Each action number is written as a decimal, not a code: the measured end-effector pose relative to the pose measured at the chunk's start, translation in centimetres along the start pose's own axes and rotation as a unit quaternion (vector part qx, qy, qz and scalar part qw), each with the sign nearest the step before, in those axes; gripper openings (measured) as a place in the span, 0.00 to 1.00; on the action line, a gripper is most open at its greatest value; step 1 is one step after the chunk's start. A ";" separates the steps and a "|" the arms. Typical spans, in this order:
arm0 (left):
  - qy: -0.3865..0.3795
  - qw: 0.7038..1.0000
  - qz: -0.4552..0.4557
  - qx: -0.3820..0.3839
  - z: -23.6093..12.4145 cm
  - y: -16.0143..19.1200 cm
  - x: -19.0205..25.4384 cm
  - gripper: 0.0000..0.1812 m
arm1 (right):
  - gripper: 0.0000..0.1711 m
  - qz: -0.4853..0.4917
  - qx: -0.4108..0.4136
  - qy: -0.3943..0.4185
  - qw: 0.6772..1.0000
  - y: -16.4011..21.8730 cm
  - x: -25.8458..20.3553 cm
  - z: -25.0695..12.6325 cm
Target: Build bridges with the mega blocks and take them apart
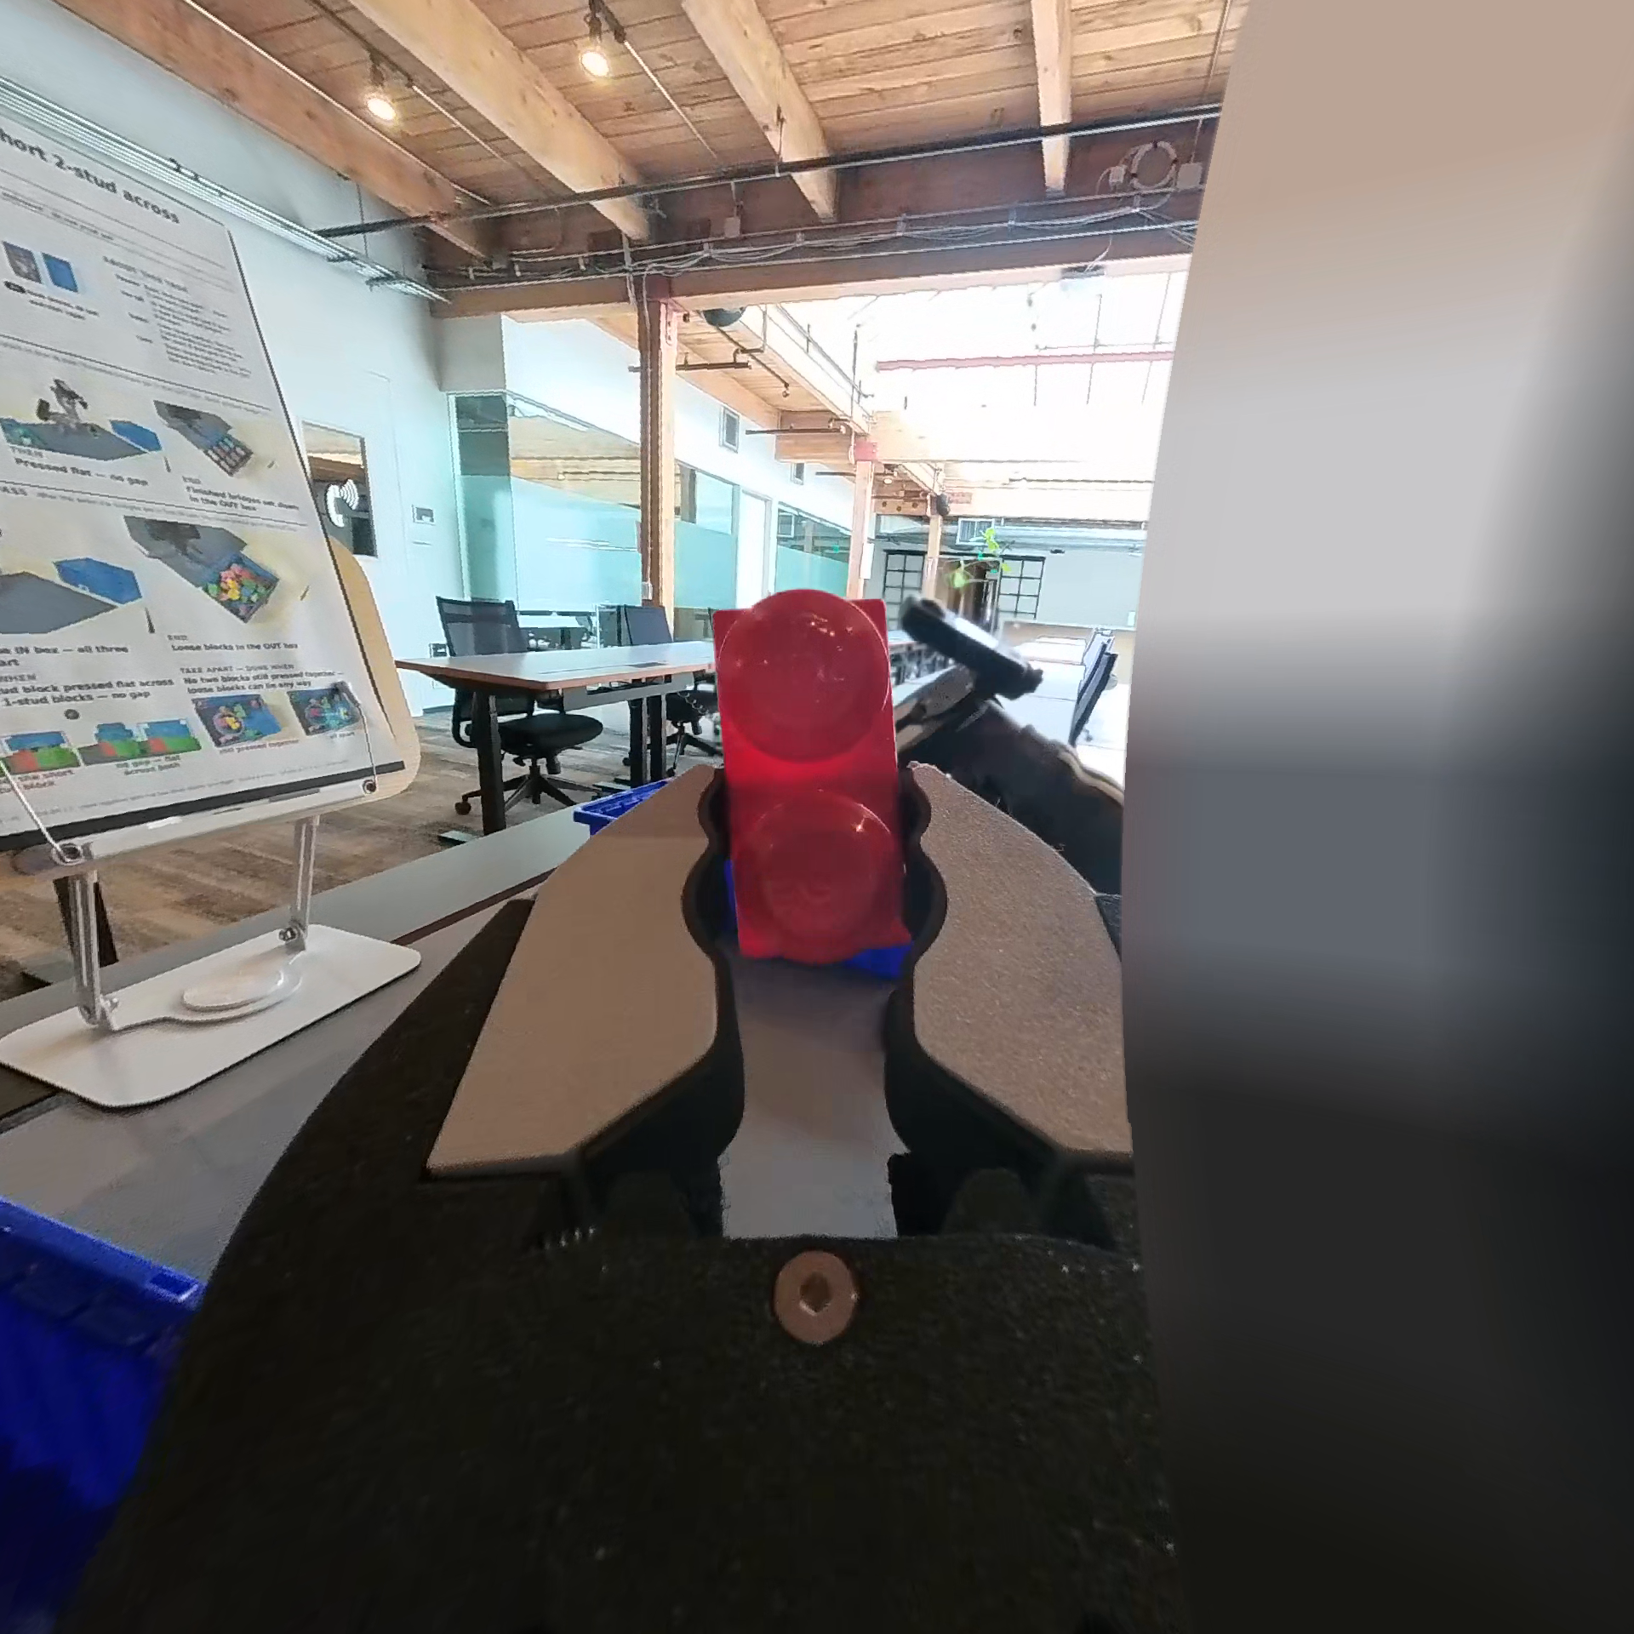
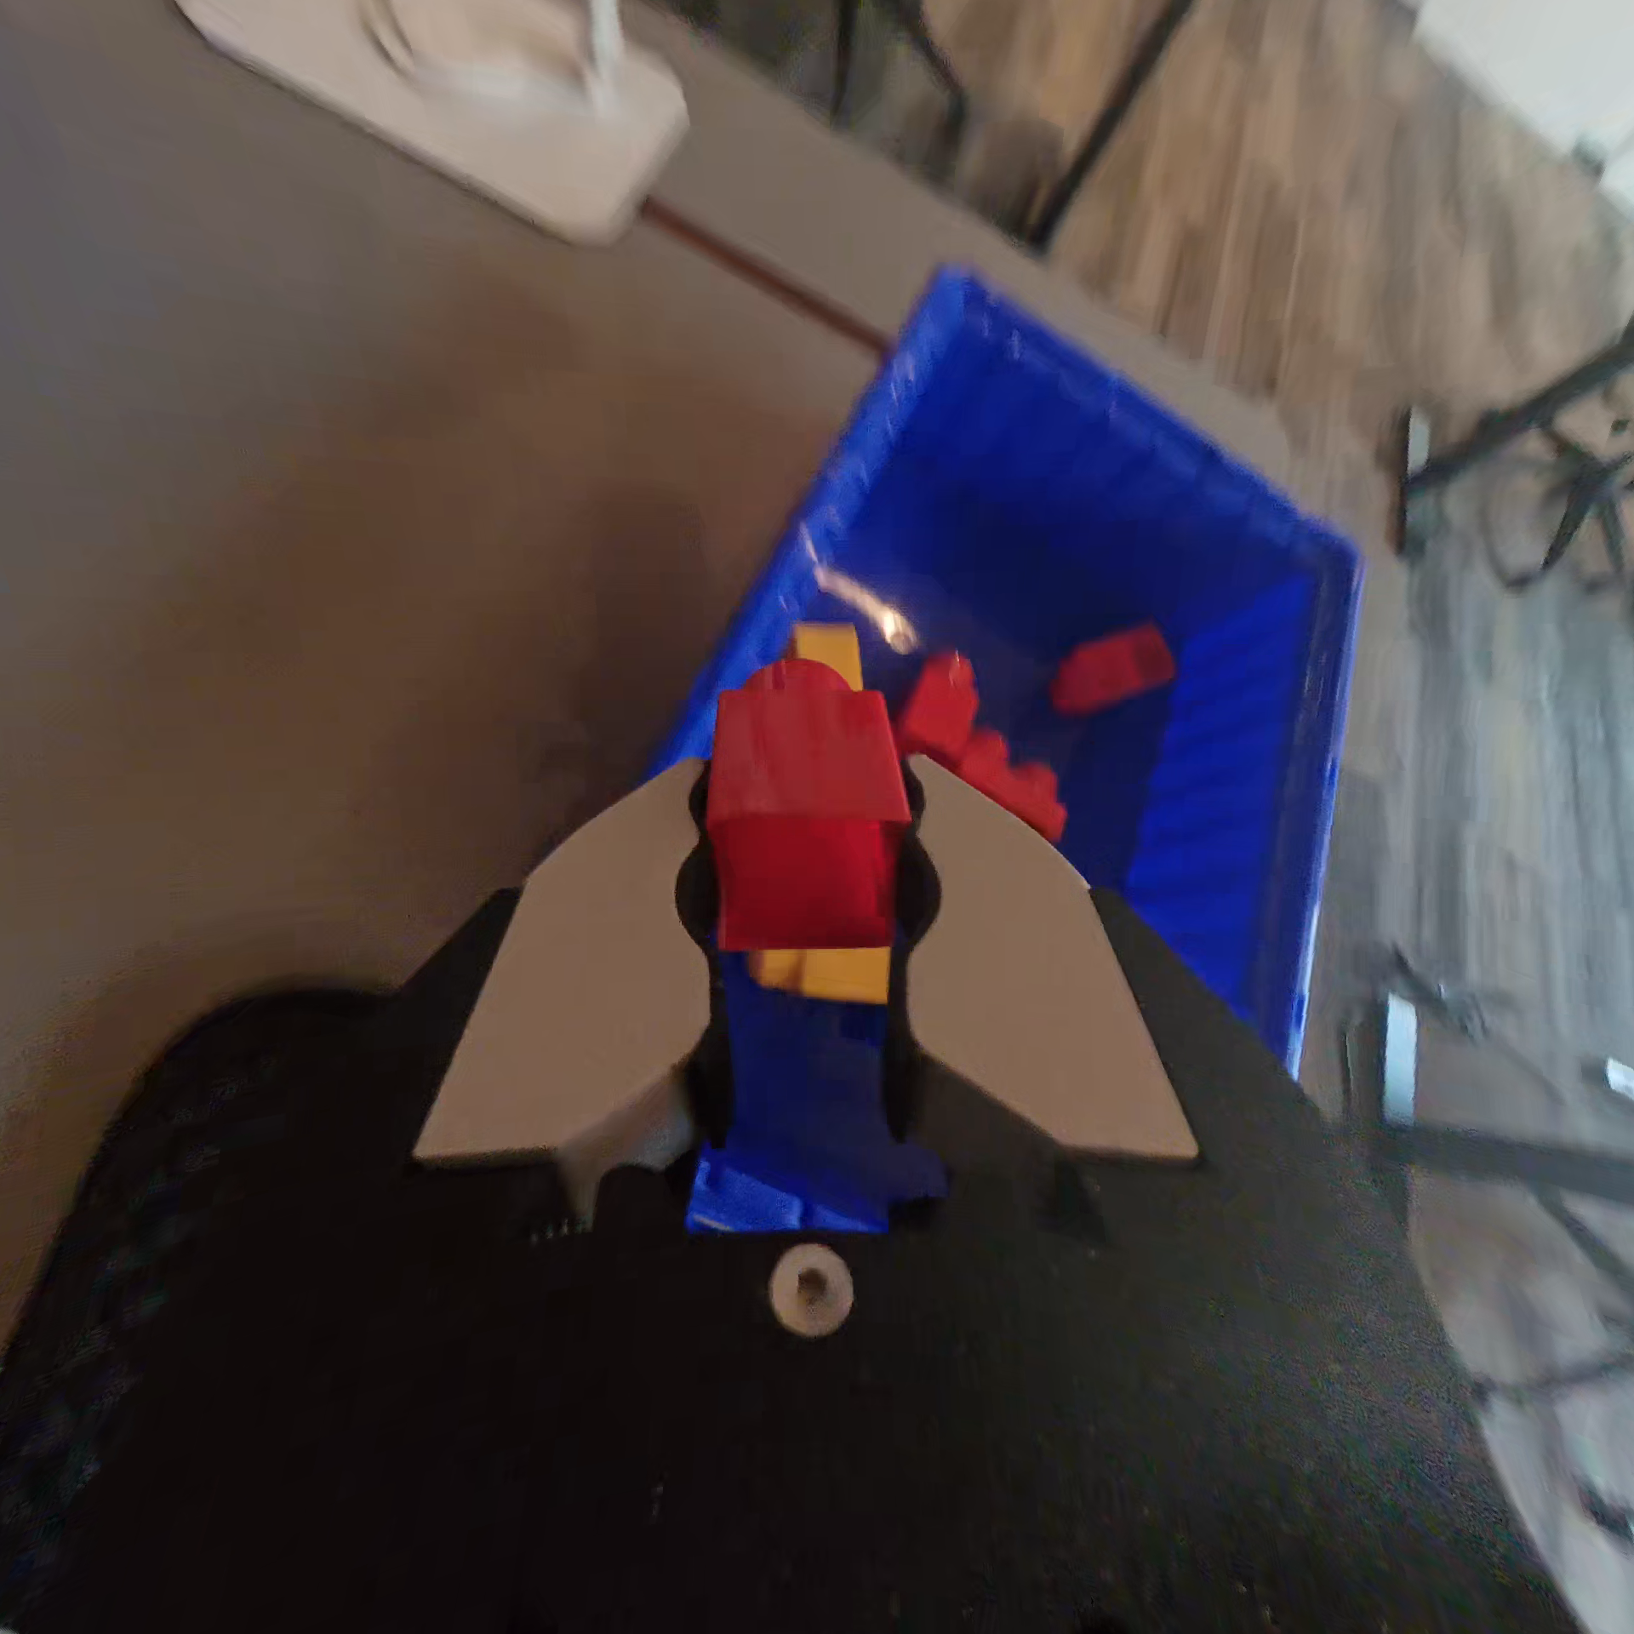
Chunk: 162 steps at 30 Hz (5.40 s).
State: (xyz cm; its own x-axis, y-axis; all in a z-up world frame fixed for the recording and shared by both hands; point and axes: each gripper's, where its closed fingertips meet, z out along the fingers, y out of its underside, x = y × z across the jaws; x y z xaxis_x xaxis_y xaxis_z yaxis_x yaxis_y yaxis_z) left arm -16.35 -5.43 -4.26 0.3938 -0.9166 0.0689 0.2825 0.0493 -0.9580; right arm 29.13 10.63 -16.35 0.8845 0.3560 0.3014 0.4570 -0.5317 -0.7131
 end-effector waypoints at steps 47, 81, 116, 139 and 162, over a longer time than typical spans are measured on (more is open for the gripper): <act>0.055 0.955 0.039 -0.290 4.8 11.3 2.1 0.20 | 0.42 -0.334 0.209 -0.495 0.775 -11.9 -32.9 -11.4; -0.038 0.981 0.039 -0.187 4.1 7.3 -0.6 0.43 | 0.22 -0.221 0.234 -0.320 0.891 -12.9 -21.4 -7.4; -0.172 0.965 0.054 -0.189 -1.0 5.0 -5.5 0.38 | 0.38 0.168 -0.152 0.077 0.971 15.4 11.6 4.6; -0.388 0.779 -0.112 -0.480 -6.9 18.4 -33.6 0.46 | 0.35 0.055 0.108 0.033 0.992 2.8 2.4 -4.7; -0.302 0.882 -0.117 -0.343 -2.8 10.7 -28.8 0.20 | 0.34 0.000 0.178 -0.064 0.982 -0.5 -4.6 -6.3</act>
State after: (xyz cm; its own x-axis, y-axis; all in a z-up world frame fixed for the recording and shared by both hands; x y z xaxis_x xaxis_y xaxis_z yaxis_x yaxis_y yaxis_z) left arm -27.08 20.36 -17.30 0.8478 -0.4805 0.2244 -0.0952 -0.5543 -0.8269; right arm 25.43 4.43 -13.41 0.8558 0.4607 0.2354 0.3742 -0.2372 -0.8965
